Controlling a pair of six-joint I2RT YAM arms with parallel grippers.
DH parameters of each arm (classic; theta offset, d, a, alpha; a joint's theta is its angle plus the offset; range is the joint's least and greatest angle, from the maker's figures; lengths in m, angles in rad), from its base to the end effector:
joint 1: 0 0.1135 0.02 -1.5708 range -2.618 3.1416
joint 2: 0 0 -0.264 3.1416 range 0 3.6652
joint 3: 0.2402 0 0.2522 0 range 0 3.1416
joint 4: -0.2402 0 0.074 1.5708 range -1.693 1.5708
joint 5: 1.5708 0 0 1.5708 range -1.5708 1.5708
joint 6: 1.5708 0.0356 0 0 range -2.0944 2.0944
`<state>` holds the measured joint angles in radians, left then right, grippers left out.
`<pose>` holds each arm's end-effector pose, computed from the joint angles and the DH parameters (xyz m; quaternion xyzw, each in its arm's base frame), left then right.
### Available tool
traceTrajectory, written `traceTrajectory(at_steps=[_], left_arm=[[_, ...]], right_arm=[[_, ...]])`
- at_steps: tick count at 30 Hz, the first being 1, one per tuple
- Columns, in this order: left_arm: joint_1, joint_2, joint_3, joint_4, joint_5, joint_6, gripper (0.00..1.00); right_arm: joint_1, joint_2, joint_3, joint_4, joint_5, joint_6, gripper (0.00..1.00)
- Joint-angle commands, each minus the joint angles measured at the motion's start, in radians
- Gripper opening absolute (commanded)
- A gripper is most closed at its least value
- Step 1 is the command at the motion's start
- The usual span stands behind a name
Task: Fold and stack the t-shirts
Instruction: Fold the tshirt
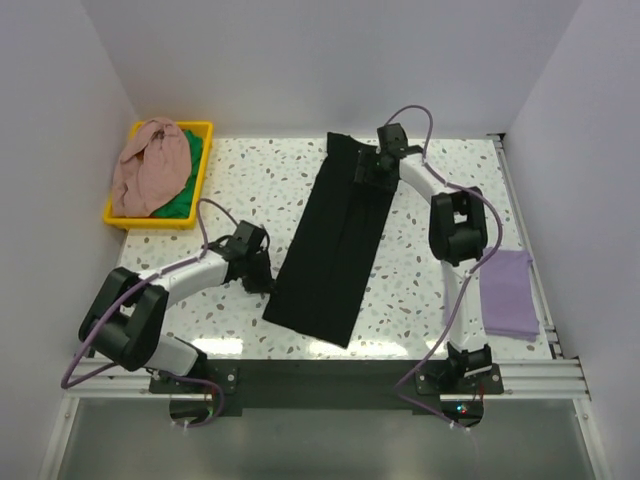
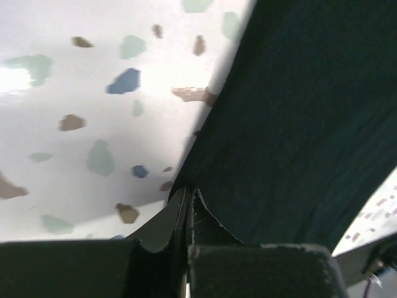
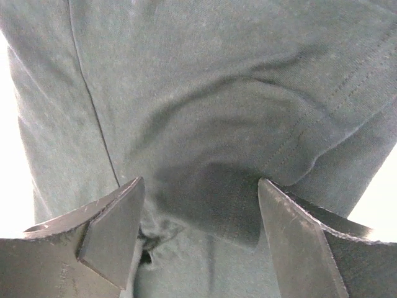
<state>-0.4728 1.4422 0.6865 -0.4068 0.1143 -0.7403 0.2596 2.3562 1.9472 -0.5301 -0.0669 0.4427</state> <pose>0.2198 -0.1170 0.1506 -0.1189 0.9704 -0.1613 0.1344 0.5019 0.1358 0.1694 0.0765 0.9470 0.1366 0.2806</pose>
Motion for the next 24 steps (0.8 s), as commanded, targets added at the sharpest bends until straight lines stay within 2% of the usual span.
traceTrajectory(at_steps=[1,4,7,9,11,13,15,18,21,22,24], left_arm=[[0.002,0.021,-0.047,0.098,0.148,-0.03,0.0],[-0.021,0.032,-0.067,0.21,0.22,-0.094,0.0],[-0.056,0.04,-0.082,0.287,0.235,-0.136,0.0],[-0.061,0.041,-0.084,0.322,0.251,-0.142,0.0],[-0.059,0.026,-0.058,0.292,0.243,-0.117,0.05],[-0.058,0.001,-0.016,0.252,0.203,-0.071,0.18],[-0.059,-0.045,0.016,0.183,0.147,-0.019,0.3],[-0.059,-0.088,0.08,0.09,0.094,0.054,0.36],[-0.061,-0.103,0.13,0.028,0.09,0.119,0.41],[-0.064,-0.106,0.134,0.017,0.091,0.13,0.42],[-0.073,-0.103,0.137,0.013,0.082,0.154,0.45]], right_arm=[[-0.026,0.141,0.108,-0.063,0.033,-0.081,0.79],[-0.036,0.222,0.302,-0.099,0.027,-0.131,0.84],[-0.04,0.275,0.412,-0.111,0.018,-0.177,0.94],[-0.042,0.281,0.447,-0.113,0.018,-0.199,0.97],[-0.042,0.258,0.458,-0.108,0.025,-0.211,0.99],[-0.04,0.195,0.444,-0.108,0.038,-0.213,0.99],[-0.042,0.135,0.415,-0.107,0.058,-0.203,0.99],[-0.043,-0.009,0.328,-0.125,0.09,-0.156,0.99],[-0.037,-0.19,0.147,-0.128,0.078,-0.081,0.99],[-0.033,-0.312,-0.007,-0.09,0.075,-0.05,0.99],[-0.004,-0.44,-0.179,-0.039,0.069,-0.021,0.98]])
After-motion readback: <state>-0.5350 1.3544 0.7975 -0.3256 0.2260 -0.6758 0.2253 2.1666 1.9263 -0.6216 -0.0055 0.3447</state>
